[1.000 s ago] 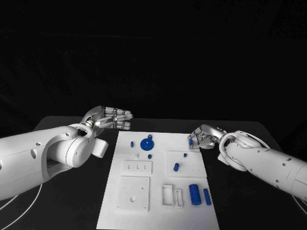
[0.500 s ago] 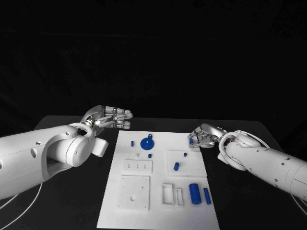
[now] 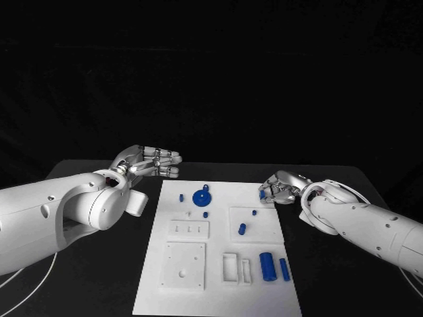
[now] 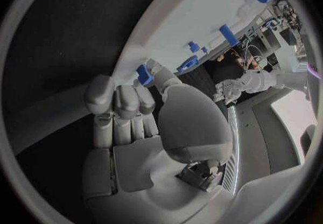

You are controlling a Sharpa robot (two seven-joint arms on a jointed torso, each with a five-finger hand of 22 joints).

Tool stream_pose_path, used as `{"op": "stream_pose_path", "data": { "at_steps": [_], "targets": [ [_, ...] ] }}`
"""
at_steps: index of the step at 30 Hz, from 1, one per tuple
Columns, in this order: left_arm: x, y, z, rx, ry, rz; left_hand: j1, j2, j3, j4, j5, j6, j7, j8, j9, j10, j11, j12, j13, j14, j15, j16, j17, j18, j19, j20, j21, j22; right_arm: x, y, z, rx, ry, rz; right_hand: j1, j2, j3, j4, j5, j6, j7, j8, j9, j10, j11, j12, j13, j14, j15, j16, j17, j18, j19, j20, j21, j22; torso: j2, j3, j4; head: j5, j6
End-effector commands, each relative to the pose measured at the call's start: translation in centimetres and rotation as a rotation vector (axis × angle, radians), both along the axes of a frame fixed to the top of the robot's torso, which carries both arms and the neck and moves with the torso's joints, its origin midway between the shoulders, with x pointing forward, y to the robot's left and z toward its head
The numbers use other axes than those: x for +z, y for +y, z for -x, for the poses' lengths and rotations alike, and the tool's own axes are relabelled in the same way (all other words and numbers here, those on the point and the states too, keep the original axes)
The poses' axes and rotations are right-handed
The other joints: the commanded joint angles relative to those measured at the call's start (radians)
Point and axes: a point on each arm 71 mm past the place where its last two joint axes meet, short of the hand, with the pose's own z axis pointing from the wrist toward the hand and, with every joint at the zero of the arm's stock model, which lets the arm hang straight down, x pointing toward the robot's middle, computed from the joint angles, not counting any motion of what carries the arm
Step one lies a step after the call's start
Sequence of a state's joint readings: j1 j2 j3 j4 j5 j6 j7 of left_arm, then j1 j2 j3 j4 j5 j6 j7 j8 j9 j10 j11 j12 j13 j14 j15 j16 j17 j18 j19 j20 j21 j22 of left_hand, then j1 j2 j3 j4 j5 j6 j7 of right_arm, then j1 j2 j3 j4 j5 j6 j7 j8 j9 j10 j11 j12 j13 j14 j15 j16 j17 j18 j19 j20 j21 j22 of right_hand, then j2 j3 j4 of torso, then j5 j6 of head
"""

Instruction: Assemble the parts on the task board

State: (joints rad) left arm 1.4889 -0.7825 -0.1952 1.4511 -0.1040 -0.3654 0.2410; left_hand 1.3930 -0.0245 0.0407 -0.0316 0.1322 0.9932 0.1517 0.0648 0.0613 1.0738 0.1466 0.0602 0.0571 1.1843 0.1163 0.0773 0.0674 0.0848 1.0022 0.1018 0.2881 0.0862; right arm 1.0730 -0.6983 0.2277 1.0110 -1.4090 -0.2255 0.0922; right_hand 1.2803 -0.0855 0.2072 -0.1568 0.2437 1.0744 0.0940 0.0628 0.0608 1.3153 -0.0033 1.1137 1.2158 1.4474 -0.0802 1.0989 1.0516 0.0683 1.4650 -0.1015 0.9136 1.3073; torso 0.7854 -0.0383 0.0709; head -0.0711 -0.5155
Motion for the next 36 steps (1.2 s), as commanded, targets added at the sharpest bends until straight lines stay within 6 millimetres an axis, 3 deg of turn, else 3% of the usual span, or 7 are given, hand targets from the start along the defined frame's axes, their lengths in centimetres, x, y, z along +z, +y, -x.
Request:
{"op": "stream_pose_path", "data": {
  "at_steps": [1, 6, 11, 16, 27, 30, 36],
  "targets": [
    [0.1, -0.2, 0.1, -0.019, -0.006, 0.002, 0.003, 0.001, 0.000, -0.005, 0.001, -0.002, 0.004, 0.001, 0.001, -0.007, -0.002, 0.000, 0.001, -0.002, -0.001, -0.006, 0.001, -0.007, -0.006, -0.002, 0.005, 0.001, -0.1, 0.2, 0.0, 0.008, -0.005, 0.015, -0.009, 0.008, 0.016, -0.002, -0.020, 0.027, 0.001, -0.001, 0.001, -0.002, -0.003, 0.004, 0.002, -0.001, 0.005, 0.003, 0.000, 0.011, 0.033, 0.007, 0.004, 0.112, 0.000, -0.0007, -0.0004, -0.001, -0.001],
    [0.1, -0.2, 0.1, -0.020, -0.005, 0.002, 0.002, 0.003, -0.001, -0.005, 0.000, -0.002, 0.004, 0.001, 0.001, -0.007, -0.002, 0.000, 0.001, -0.002, -0.001, -0.006, 0.001, -0.007, -0.007, -0.002, 0.006, 0.001, -0.2, 0.3, 0.1, 0.012, -0.013, 0.028, -0.017, 0.014, 0.045, -0.003, -0.041, 0.062, -0.010, -0.001, 0.001, -0.003, -0.009, 0.004, 0.003, 0.000, 0.000, 0.002, 0.000, 0.007, 0.033, 0.002, 0.004, 0.112, 0.000, -0.0008, 0.0004, -0.002, -0.001],
    [0.1, -0.2, 0.1, -0.020, -0.005, 0.002, 0.002, 0.003, -0.001, -0.005, 0.000, -0.002, 0.004, 0.001, 0.001, -0.007, -0.002, 0.000, 0.001, -0.002, -0.001, -0.006, 0.001, -0.007, -0.007, -0.002, 0.006, 0.001, -0.2, 0.3, 0.1, 0.008, -0.022, 0.037, -0.017, 0.027, 0.088, -0.006, -0.096, 0.103, -0.020, -0.001, 0.002, -0.004, -0.015, 0.005, 0.005, 0.000, -0.005, 0.002, 0.002, 0.003, 0.033, -0.003, 0.004, 0.112, 0.000, -0.0012, 0.0012, -0.003, -0.001],
    [0.1, -0.2, 0.1, -0.020, -0.005, 0.002, 0.002, 0.003, -0.001, -0.005, 0.000, -0.002, 0.004, 0.001, 0.001, -0.007, -0.002, 0.000, 0.001, -0.002, -0.001, -0.006, 0.001, -0.007, -0.007, -0.002, 0.006, 0.001, -0.2, 0.3, 0.1, -0.002, -0.037, 0.042, -0.020, 0.031, 0.124, -0.005, -0.124, 0.125, -0.027, -0.001, 0.002, -0.003, -0.019, 0.006, 0.007, 0.000, -0.009, 0.001, 0.003, 0.000, 0.033, -0.007, 0.005, 0.112, 0.000, -0.0010, 0.0002, -0.004, -0.002],
    [-0.1, -0.4, 0.1, -0.036, 0.009, -0.004, 0.002, 0.014, 0.002, -0.003, 0.003, 0.003, 0.001, 0.002, 0.002, 0.022, -0.011, 0.000, 0.001, 0.011, -0.008, -0.003, 0.001, -0.008, -0.002, -0.007, 0.011, 0.003, 0.4, 1.0, 0.3, -0.020, -0.072, 0.006, -0.027, 0.028, 0.161, -0.004, -0.108, 0.135, -0.029, -0.001, 0.003, 0.000, -0.021, 0.006, 0.009, 0.001, -0.011, 0.000, 0.005, 0.000, 0.034, -0.010, 0.005, 0.112, -0.001, -0.0004, -0.0016, -0.008, 0.004],
    [-0.1, -0.6, 0.1, -0.047, 0.018, -0.014, -0.003, 0.026, 0.007, 0.005, 0.006, 0.021, -0.007, 0.002, 0.002, 0.055, -0.023, 0.000, 0.001, 0.038, -0.020, 0.007, 0.003, -0.008, 0.015, -0.018, 0.024, 0.009, 0.6, 1.4, 0.4, -0.025, -0.073, -0.003, -0.028, 0.027, 0.165, -0.005, -0.111, 0.135, -0.029, 0.000, 0.003, -0.001, -0.021, 0.005, 0.008, 0.001, -0.011, 0.000, 0.005, 0.000, 0.034, -0.010, 0.004, 0.112, -0.003, -0.0008, -0.0026, -0.008, 0.004],
    [-0.6, -1.0, 0.1, -0.074, 0.062, -0.075, -0.013, 0.037, 0.023, 0.027, 0.012, 0.084, -0.033, 0.003, 0.002, 0.138, -0.055, -0.001, 0.000, 0.127, -0.057, 0.034, 0.017, -0.012, 0.068, -0.054, 0.078, 0.037, 1.3, 2.5, 0.9, -0.032, -0.062, -0.015, -0.024, 0.023, 0.168, -0.005, -0.159, 0.133, -0.028, -0.001, 0.003, -0.006, -0.020, -0.002, 0.004, 0.000, -0.010, -0.007, -0.001, 0.000, 0.031, -0.009, -0.002, 0.111, -0.007, -0.0007, -0.0067, -0.005, 0.010]
  ]
}}
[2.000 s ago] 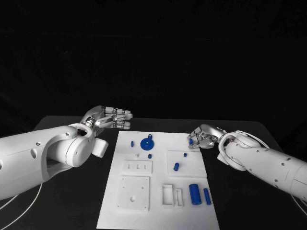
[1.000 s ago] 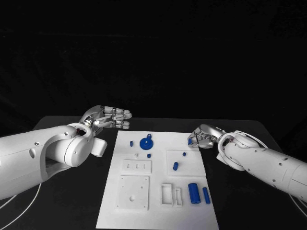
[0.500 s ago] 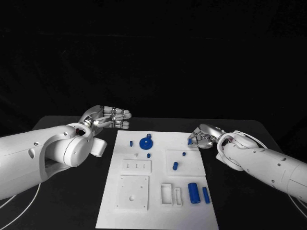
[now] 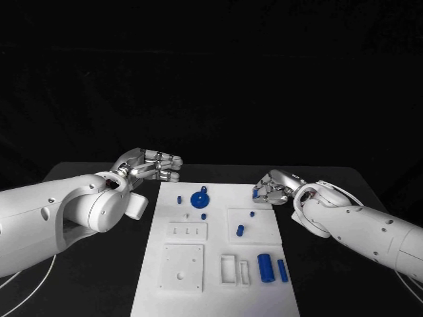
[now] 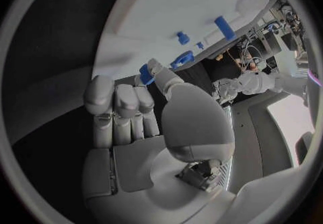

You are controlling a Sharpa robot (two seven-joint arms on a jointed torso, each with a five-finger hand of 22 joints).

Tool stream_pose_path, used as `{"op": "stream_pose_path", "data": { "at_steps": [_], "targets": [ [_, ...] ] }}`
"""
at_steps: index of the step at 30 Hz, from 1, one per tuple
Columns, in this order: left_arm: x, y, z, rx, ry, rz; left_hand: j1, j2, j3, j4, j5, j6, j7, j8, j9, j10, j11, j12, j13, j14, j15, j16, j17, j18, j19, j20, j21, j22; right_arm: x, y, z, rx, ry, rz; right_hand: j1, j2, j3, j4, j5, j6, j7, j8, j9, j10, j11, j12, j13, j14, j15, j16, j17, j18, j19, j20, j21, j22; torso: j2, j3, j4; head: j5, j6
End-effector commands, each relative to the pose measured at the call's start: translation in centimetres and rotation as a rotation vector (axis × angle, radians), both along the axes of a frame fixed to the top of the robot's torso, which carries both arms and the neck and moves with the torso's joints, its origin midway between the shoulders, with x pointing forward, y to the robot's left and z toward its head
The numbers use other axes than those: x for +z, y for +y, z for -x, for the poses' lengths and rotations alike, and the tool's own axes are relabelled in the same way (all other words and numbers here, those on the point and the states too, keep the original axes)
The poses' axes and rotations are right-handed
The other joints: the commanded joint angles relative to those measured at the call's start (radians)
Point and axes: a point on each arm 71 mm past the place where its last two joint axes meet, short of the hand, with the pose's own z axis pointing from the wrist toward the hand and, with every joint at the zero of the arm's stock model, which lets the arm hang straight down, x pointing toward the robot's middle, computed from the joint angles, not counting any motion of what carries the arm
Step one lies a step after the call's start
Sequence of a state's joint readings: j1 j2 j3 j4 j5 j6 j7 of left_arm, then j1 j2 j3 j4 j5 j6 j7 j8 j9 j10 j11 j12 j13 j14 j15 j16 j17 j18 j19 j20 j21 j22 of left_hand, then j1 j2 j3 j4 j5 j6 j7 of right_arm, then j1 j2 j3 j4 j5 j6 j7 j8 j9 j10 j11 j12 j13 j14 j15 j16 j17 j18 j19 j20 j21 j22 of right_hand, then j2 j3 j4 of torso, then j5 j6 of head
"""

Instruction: Assemble the parts on the task board

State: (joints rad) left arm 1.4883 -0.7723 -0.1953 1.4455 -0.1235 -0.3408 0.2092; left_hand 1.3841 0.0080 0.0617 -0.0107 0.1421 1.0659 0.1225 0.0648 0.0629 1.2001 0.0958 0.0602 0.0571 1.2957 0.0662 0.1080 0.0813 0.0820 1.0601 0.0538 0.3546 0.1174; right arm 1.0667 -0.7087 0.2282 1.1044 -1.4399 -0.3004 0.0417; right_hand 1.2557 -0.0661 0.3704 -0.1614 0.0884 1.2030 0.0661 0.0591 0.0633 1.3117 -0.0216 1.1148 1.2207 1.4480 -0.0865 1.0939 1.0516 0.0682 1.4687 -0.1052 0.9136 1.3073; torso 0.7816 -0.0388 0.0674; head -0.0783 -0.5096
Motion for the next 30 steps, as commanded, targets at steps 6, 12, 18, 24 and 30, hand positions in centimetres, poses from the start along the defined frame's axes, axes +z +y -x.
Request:
{"op": "stream_pose_path", "data": {
  "at_steps": [6, 12, 18, 24, 30],
  "targets": [
    [-1.2, -1.2, -0.2, -0.071, 0.124, -0.152, -0.033, 0.005, 0.005, 0.048, 0.000, 0.060, -0.027, 0.000, 0.000, 0.123, -0.044, -0.002, 0.001, 0.110, -0.050, 0.072, 0.039, -0.027, 0.058, -0.051, 0.089, 0.051, 1.5, 2.5, 0.5, -0.016, 0.010, -0.010, -0.005, -0.010, 0.026, 0.021, -0.019, 0.004, -0.001, 0.003, 0.000, -0.001, -0.002, -0.003, -0.001, 0.000, -0.003, -0.002, 0.002, 0.001, 0.028, -0.005, -0.004, 0.111, -0.016, -0.0003, -0.0067, 0.012, 0.002],
    [-2.0, -2.6, -0.5, -0.096, 0.203, -0.265, -0.072, -0.009, -0.020, 0.087, -0.015, 0.061, -0.043, -0.001, 0.001, 0.288, -0.093, -0.001, 0.004, 0.194, -0.104, 0.222, 0.116, -0.048, 0.109, -0.108, 0.207, 0.125, 2.5, 5.2, 1.0, 0.027, -0.002, -0.004, 0.000, -0.022, 0.026, 0.038, -0.019, 0.002, -0.001, 0.003, 0.000, -0.001, -0.002, -0.003, -0.001, 0.000, -0.003, -0.002, 0.003, 0.001, 0.029, -0.005, -0.004, 0.111, -0.029, -0.0020, -0.0060, 0.030, 0.001],
    [-2.7, -4.3, -0.8, -0.122, 0.261, -0.368, -0.103, -0.010, -0.063, 0.116, -0.040, 0.048, -0.042, -0.001, 0.000, 0.312, -0.107, 0.085, 0.016, 0.121, -0.122, 0.449, 0.230, -0.055, 0.033, -0.130, 0.369, 0.252, 3.3, 7.9, 1.5, 0.062, -0.014, 0.000, 0.005, -0.028, 0.032, 0.048, -0.014, 0.003, -0.002, 0.003, 0.000, 0.000, -0.002, -0.002, -0.001, 0.000, -0.004, -0.002, 0.004, 0.001, 0.029, -0.005, -0.003, 0.111, -0.040, -0.0032, -0.0068, 0.043, -0.004],
    [-3.1, -5.5, -1.1, -0.126, 0.290, -0.446, -0.141, -0.027, -0.063, 0.147, -0.086, 0.045, -0.041, 0.002, 0.002, 0.313, -0.109, 0.139, 0.016, 0.081, -0.126, 0.573, 0.232, -0.048, -0.020, -0.133, 0.454, 0.333, 3.7, 10.3, 1.8, 0.093, -0.021, -0.004, 0.005, -0.031, 0.035, 0.051, -0.005, 0.004, -0.002, 0.003, 0.000, 0.000, -0.002, -0.001, 0.000, 0.001, -0.004, -0.001, 0.005, 0.001, 0.030, -0.005, -0.003, 0.111, -0.047, -0.0043, -0.0069, 0.047, -0.008],
    [-3.4, -6.1, -1.2, -0.111, 0.298, -0.488, -0.157, -0.041, -0.062, 0.162, -0.087, 0.041, -0.041, 0.000, 0.001, 0.312, -0.108, 0.134, 0.016, 0.075, -0.125, 0.576, 0.219, -0.047, -0.023, -0.131, 0.453, 0.338, 3.8, 12.0, 2.2, 0.122, -0.015, -0.006, 0.000, -0.032, 0.033, 0.057, 0.001, 0.003, -0.002, 0.003, 0.000, 0.000, -0.002, -0.001, 0.000, 0.001, -0.004, 0.000, 0.006, 0.000, 0.030, -0.005, -0.003, 0.111, -0.050, -0.0044, -0.0069, 0.050, -0.012]
  ]
}}
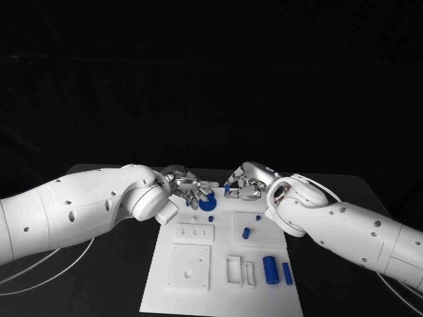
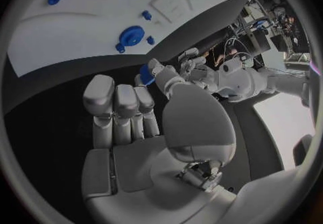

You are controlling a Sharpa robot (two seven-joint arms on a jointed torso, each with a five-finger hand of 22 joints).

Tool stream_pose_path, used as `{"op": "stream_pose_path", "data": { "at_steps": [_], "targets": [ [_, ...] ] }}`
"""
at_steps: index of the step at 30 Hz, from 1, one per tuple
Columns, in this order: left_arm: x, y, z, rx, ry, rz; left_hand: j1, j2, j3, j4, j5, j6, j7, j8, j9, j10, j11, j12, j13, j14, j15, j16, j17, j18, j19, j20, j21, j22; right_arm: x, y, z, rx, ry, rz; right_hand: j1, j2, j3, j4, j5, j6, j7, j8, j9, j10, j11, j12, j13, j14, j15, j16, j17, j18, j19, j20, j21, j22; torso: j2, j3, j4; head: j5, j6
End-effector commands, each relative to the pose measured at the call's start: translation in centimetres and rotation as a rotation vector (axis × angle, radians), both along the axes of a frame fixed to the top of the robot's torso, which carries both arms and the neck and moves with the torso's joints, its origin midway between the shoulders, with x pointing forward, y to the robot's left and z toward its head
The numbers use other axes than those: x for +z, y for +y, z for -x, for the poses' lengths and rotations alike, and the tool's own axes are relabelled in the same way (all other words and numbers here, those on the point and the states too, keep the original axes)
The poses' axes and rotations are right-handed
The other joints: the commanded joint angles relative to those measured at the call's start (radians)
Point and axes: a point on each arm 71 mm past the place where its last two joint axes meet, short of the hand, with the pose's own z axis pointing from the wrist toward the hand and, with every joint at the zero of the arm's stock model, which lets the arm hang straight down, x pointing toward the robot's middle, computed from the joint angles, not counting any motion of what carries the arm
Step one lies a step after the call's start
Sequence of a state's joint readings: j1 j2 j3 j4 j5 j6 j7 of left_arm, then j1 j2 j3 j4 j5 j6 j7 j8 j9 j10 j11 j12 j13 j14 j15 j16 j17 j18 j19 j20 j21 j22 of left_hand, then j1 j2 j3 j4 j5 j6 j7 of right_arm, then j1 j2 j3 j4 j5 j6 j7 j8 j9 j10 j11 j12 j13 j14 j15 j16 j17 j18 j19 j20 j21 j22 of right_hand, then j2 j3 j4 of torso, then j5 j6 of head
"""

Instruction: Assemble the parts on the task board

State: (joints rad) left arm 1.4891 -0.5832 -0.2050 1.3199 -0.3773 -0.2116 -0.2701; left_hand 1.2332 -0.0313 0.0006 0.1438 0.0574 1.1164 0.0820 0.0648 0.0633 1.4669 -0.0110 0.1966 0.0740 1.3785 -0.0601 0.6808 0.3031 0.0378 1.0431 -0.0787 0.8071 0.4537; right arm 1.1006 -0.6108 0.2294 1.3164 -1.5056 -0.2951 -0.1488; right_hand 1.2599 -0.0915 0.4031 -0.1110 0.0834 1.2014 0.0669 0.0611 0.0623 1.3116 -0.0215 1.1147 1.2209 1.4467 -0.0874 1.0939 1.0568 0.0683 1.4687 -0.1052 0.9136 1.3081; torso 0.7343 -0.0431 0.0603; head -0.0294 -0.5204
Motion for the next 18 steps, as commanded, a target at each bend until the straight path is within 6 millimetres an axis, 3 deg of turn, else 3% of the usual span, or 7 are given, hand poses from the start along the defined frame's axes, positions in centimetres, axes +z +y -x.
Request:
{"op": "stream_pose_path", "data": {
  "at_steps": [1, 18],
  "targets": [
    [-0.3, -0.2, 0.0, -0.004, 0.019, -0.080, -0.007, -0.004, 0.001, 0.010, -0.003, -0.009, -0.001, 0.000, 0.000, 0.046, -0.001, -0.004, -0.001, -0.008, 0.002, 0.003, -0.005, -0.003, -0.006, 0.002, 0.000, 0.002, -0.1, 0.7, 0.1, 0.002, 0.010, 0.034, -0.004, -0.007, 0.000, 0.007, 0.006, 0.005, -0.003, 0.001, 0.001, 0.000, -0.002, -0.001, 0.000, 0.002, -0.003, 0.000, 0.001, 0.000, 0.030, -0.005, -0.003, 0.110, -0.002, -0.0002, -0.0006, 0.004, -0.001],
    [-0.4, -1.0, 0.0, 0.002, 0.015, -0.115, -0.013, -0.017, 0.019, 0.036, -0.003, -0.012, 0.000, 0.000, 0.000, 0.045, 0.002, -0.021, -0.002, -0.008, 0.003, 0.013, -0.021, -0.002, -0.004, 0.003, -0.005, 0.010, -0.1, 3.1, 1.0, 0.059, 0.017, 0.045, -0.003, -0.009, -0.003, 0.011, 0.024, 0.004, -0.003, 0.001, 0.001, 0.000, -0.003, -0.001, -0.001, 0.002, -0.003, 0.000, 0.002, 0.000, 0.031, -0.006, -0.005, 0.110, 0.000, -0.0001, -0.0011, 0.007, -0.002]
  ]
}}
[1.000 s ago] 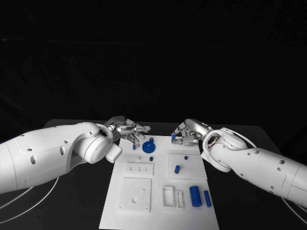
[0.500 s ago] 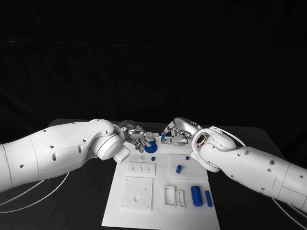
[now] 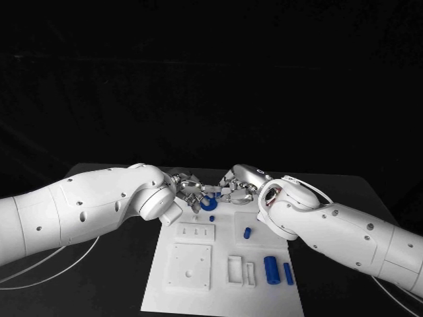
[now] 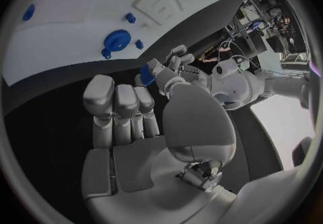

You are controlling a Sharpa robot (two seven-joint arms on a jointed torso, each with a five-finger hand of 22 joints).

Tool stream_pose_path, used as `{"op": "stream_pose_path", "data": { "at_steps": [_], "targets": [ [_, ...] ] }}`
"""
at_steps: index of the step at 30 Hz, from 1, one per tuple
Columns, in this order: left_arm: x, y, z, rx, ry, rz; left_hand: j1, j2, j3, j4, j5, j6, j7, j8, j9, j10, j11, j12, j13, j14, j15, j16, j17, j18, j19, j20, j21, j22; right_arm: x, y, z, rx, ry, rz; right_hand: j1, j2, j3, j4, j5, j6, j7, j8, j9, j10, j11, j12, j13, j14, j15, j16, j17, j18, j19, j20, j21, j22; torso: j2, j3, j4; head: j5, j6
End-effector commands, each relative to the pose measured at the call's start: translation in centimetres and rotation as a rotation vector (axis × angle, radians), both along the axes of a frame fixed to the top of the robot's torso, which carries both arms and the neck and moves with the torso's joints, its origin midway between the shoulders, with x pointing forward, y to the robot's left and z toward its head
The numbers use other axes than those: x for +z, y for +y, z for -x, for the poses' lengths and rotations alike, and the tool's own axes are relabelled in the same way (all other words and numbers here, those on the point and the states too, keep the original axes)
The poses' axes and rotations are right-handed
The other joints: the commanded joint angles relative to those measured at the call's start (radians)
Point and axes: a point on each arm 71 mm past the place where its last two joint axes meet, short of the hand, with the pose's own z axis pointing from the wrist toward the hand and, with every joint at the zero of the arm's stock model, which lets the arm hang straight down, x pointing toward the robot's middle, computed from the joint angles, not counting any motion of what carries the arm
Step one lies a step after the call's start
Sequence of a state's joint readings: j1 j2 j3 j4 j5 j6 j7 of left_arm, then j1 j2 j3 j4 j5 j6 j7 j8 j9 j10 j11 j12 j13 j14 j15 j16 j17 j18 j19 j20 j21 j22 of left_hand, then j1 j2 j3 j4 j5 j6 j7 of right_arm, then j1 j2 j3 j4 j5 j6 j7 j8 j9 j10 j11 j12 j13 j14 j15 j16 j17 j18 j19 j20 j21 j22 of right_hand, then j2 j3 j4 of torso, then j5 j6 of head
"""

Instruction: Assemble the parts on the task board

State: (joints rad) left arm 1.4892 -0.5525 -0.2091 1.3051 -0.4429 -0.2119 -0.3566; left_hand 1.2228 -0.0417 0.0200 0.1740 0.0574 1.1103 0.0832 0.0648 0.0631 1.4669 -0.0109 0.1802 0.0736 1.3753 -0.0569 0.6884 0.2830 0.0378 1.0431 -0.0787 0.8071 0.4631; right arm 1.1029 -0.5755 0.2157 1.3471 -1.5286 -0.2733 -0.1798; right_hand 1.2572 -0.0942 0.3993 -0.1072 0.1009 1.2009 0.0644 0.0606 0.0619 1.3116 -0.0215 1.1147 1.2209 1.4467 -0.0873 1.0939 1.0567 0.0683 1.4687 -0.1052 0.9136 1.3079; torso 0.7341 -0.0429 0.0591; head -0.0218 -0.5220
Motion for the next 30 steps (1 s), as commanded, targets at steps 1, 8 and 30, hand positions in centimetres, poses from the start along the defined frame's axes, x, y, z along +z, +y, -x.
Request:
{"op": "stream_pose_path", "data": {
  "at_steps": [1, 8, 30],
  "targets": [
    [0.0, -0.2, 0.0, -0.003, -0.003, -0.019, -0.003, -0.006, 0.000, 0.006, -0.004, -0.003, -0.002, 0.001, 0.001, 0.045, 0.002, -0.005, -0.001, -0.005, 0.000, 0.006, -0.001, -0.002, -0.004, 0.003, -0.005, 0.001, -0.1, 0.4, 0.2, 0.014, 0.004, 0.029, 0.000, -0.006, 0.001, 0.007, 0.007, 0.004, 0.000, 0.002, 0.002, 0.000, -0.003, -0.001, -0.001, 0.002, -0.004, 0.000, 0.002, 0.000, 0.031, -0.006, -0.005, 0.110, 0.000, -0.0006, 0.0001, 0.000, 0.000],
    [0.0, -0.4, 0.1, -0.015, 0.011, -0.016, 0.003, 0.004, 0.000, -0.001, -0.003, 0.012, -0.005, 0.001, 0.001, 0.045, 0.001, -0.005, -0.001, -0.004, -0.001, 0.008, -0.003, -0.002, -0.003, 0.002, -0.005, 0.004, -0.2, 0.8, 0.3, 0.025, 0.005, 0.036, 0.000, -0.006, 0.001, 0.007, 0.007, 0.004, 0.000, 0.002, 0.002, 0.000, -0.003, -0.001, -0.001, 0.002, -0.004, 0.000, 0.002, 0.000, 0.031, -0.006, -0.005, 0.110, 0.000, -0.0010, 0.0011, -0.001, -0.005],
    [-0.3, -0.8, 0.4, -0.048, 0.048, -0.045, 0.040, 0.058, -0.016, -0.062, 0.007, 0.049, -0.015, 0.000, 0.001, 0.045, -0.007, 0.002, -0.001, -0.009, -0.010, 0.071, 0.013, -0.007, -0.003, -0.007, 0.003, 0.026, -0.2, 1.8, 0.7, 0.052, 0.008, 0.039, 0.001, -0.005, -0.002, 0.008, 0.010, 0.007, -0.001, 0.002, 0.002, -0.001, -0.003, -0.001, -0.001, 0.002, -0.004, -0.003, 0.000, 0.000, 0.031, -0.006, -0.007, 0.110, 0.001, -0.0014, 0.0006, -0.001, -0.006]
  ]
}}
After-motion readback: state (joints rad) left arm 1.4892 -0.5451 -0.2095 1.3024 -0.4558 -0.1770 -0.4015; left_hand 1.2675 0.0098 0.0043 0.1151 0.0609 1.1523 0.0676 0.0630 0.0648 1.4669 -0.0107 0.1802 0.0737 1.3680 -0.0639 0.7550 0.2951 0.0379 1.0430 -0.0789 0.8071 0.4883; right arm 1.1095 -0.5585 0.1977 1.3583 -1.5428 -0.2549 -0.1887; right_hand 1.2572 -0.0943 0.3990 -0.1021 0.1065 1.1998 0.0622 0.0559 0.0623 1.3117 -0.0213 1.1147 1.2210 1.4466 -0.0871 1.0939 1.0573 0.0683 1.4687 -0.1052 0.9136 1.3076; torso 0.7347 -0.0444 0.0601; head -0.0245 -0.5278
